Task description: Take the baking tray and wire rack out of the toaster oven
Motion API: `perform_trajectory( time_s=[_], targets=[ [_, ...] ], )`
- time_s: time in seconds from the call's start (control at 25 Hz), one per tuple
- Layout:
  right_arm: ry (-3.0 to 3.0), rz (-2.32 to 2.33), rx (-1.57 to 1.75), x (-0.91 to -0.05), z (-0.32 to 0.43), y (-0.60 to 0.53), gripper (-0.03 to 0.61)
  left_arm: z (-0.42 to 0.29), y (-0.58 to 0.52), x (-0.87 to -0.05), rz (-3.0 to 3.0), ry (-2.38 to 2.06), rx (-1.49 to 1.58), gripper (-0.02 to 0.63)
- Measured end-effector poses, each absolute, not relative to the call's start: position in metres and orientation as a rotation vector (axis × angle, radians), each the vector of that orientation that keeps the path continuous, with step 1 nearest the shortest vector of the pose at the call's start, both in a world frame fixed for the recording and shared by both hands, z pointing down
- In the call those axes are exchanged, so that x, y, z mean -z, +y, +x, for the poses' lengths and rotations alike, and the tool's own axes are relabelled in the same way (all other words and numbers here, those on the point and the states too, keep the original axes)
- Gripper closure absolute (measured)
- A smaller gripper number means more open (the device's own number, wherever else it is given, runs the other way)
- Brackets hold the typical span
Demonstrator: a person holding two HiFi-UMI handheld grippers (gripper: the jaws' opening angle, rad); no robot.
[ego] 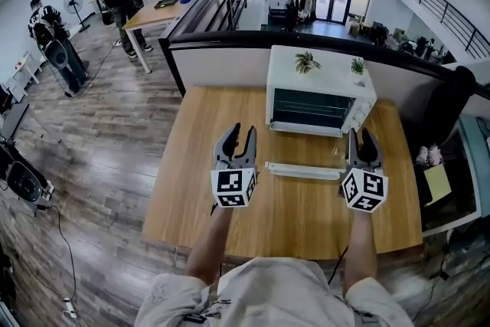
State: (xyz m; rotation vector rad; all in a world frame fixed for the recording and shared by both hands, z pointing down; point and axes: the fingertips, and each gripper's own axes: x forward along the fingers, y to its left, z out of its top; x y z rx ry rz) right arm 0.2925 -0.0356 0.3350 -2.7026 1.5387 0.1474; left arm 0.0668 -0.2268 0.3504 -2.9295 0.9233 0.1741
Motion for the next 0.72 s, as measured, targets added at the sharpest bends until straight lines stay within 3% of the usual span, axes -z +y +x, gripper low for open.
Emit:
perform_trajectory(
  time_s=[0.72],
  targets=[
    [1.516,-2.724,-0.091,-0.357,0.333,-0.054,0.425,0.113,-0.249,-0.363,-2.944,0.905,-0.135,0.471]
  ],
)
